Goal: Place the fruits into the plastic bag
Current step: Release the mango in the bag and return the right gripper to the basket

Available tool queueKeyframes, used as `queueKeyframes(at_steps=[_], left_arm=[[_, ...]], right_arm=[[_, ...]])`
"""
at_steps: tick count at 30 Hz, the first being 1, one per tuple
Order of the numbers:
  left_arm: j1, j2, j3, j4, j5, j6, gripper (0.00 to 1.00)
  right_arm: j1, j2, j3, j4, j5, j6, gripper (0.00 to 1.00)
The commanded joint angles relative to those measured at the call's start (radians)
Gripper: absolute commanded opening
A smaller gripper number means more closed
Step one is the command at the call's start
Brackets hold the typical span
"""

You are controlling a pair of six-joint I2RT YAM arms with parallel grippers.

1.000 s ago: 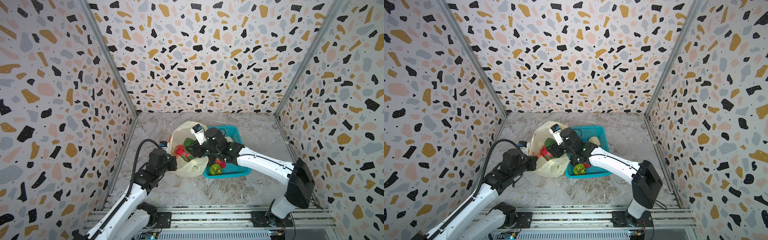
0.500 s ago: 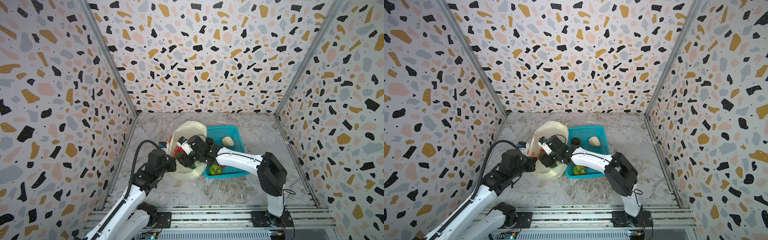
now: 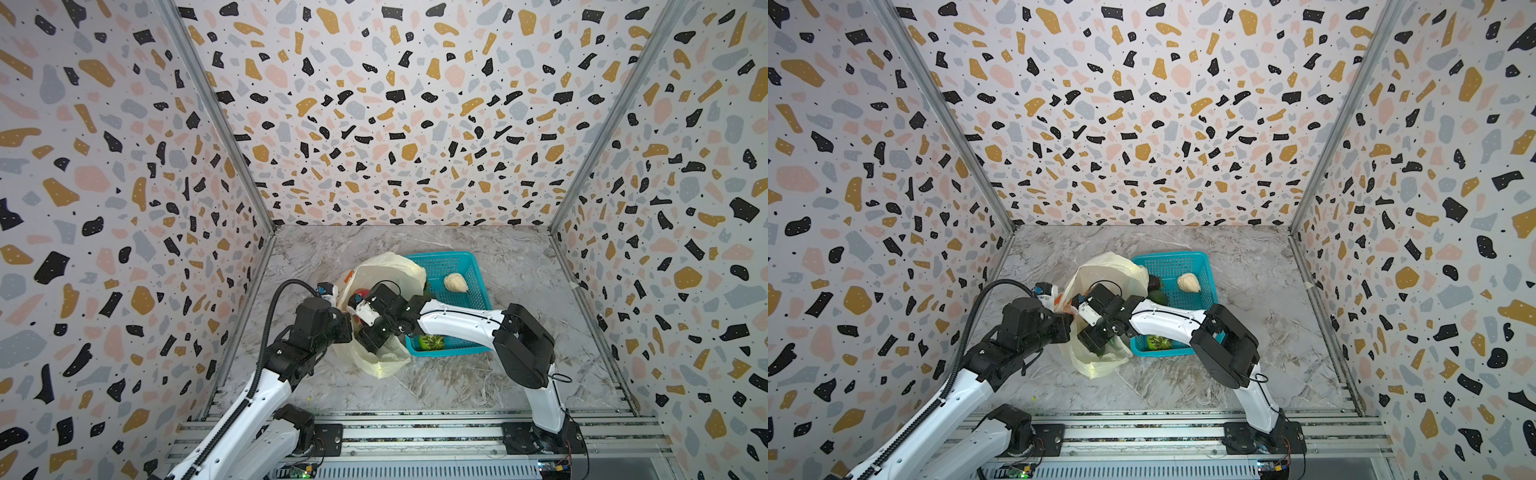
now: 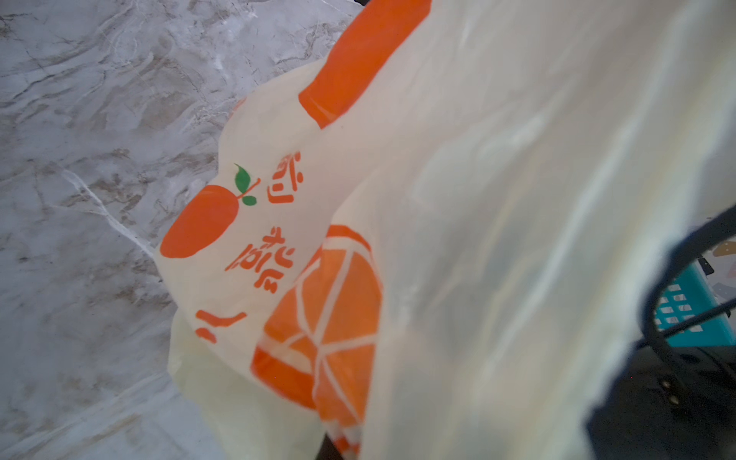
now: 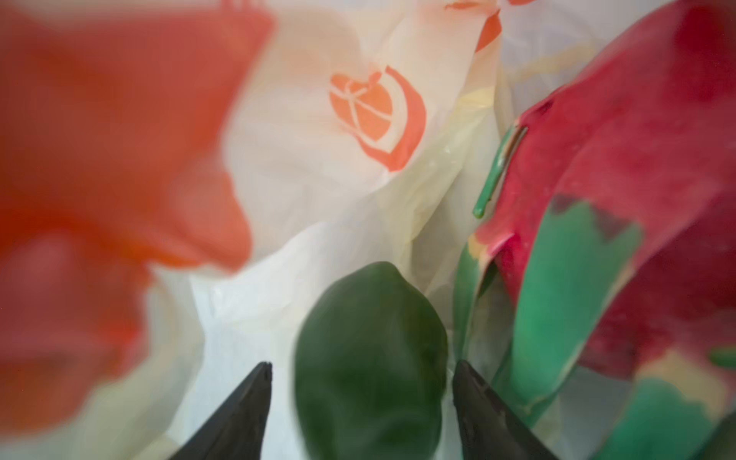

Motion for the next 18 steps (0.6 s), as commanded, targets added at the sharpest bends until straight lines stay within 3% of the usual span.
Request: queueKeyframes(at_steps=[1,10,18], left_arm=[[0.005,-0.006,0.008,0.043,-0.014,-0.006,0.0],[0.005,0.003,-0.012,0.068,-0.016,-0.025,0.0],[0.005,0.022,-0.028,0.095,-0.015,-0.041,0.0]], right_arm=[[-0.006,-0.082,0.022,-0.004,0.047,-0.013,0.79],[-0.058,-0.29,-0.082,0.122,0.084,0.005,0.81],[-0.079,-0.523,-0.301,0.225,0.081,0.027,0.81]])
